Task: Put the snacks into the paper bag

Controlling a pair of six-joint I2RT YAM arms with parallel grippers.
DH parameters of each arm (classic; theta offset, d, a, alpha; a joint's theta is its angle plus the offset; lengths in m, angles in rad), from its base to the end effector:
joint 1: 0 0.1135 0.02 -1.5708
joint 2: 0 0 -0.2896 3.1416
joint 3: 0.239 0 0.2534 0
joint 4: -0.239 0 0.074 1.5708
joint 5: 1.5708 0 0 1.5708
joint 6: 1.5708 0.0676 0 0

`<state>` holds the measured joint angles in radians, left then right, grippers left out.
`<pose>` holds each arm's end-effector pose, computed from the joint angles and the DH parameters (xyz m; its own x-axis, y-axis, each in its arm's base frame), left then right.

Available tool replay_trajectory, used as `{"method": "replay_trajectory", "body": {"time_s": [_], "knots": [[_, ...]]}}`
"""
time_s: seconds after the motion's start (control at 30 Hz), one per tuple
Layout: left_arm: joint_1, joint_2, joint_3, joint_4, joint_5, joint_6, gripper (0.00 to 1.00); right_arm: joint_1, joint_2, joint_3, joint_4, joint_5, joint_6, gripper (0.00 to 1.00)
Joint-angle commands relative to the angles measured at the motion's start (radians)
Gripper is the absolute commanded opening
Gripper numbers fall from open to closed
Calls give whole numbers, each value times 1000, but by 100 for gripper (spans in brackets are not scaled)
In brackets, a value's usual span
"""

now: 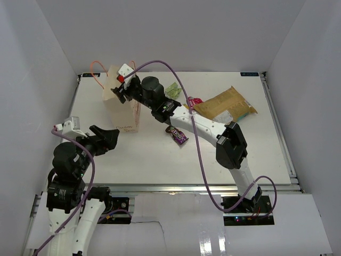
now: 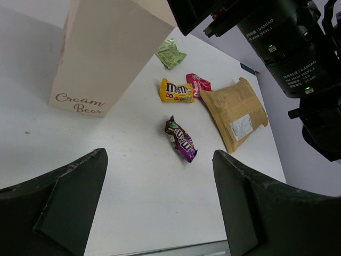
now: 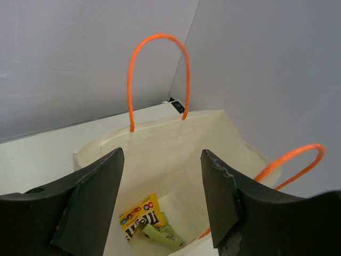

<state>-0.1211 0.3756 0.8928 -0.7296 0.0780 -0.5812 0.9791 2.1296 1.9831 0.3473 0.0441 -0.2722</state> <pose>0.0720 -0.0141 0.3638 -0.2825 -0.5170 -0.8080 0.0490 0.8335 -0.5504 0.3174 0.4669 0.4107 0.3236 0.0000 -0.9462 -0.7455 0.6158 -0.2550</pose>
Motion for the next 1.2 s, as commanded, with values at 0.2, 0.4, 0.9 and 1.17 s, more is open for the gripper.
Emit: {"method": "replay_trajectory", "body": {"time_s": [0.2,0.4,0.9,1.17], "knots": [[-3,250,-121,232,365,-91,79,-132,-368,-151,-382,-677,-56,81],[-237,436,-120,326,246,-147,78,-399,-646,-675,-548,-779,-104,82],[-577,1350,237,381,-250,-442,90,-882,-936,-1211,-646,-717,-157,85],[-572,1563,388,382,-234,-491,83,-925,-947,-1228,-650,-737,-168,85]]}}
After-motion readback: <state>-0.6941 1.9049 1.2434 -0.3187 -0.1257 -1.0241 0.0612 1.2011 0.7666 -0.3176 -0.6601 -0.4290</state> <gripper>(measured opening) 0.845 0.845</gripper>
